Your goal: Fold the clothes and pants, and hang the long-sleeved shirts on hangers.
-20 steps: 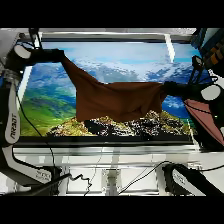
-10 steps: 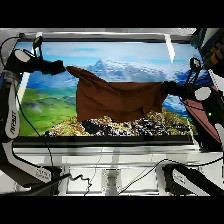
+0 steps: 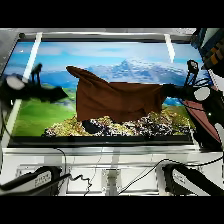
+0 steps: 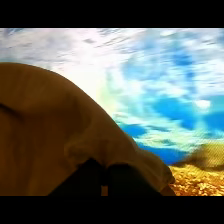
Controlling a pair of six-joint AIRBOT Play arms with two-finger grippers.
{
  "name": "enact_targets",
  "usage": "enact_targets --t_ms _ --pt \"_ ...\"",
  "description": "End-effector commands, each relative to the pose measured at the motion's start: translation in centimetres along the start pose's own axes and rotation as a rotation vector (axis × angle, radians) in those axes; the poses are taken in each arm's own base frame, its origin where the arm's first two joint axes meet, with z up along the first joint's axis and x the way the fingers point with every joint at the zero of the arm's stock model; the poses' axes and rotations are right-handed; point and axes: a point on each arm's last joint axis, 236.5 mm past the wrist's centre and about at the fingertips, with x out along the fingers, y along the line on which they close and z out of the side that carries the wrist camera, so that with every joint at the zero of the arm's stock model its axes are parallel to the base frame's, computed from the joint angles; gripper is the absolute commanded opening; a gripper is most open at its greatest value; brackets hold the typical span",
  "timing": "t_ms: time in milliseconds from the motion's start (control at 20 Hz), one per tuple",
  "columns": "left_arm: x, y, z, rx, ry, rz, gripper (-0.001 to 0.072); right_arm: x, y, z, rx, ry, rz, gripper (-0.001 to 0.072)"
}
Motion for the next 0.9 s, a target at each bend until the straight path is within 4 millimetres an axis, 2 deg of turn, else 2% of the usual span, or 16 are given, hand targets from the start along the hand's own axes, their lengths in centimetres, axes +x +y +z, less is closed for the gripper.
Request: enact_targets --t_ms 0,100,150,350,500,600,750,850 --pt "2.7 0.5 -7.9 -0.189 0.016 -0.067 0.067 0.0 -0.1 -0.2 -0.002 0.01 -0.002 0.0017" --pt "4.6 0.7 -10.6 -0.26 0.064 -0.086 0.0669 0.0 0.0 -0.3 -0.001 0.01 -0.001 0.0017" --pt "5.4 1.2 -11.1 -0.229 0.061 -0.065 0.0669 0.0 0.0 -0.2 0.0 0.01 0.0 0.0017" --pt "8.2 1.9 -10.8 -0.147 0.031 0.001 0.0667 0.0 0.1 -0.2 0.004 0.01 0.003 0.0017" --pt "10.3 2.4 -11.3 -0.117 0.04 0.044 0.0534 0.0 0.1 -0.3 0.005 0.013 0.004 0.0017" --pt "10.9 2.1 -10.9 -0.085 0.02 0.058 0.0419 0.0 0.1 -0.3 0.005 0.013 0.004 0.0016" --pt "11.3 1.8 -9.3 -0.054 -0.06 0.083 0.0379 0.0 0.1 -0.3 0.005 0.013 0.004 0.0016" --pt "11.3 1.8 -8.3 -0.05 -0.108 0.096 0.0083 0.0 0.1 -0.3 0.005 0.013 0.004 0.0017"
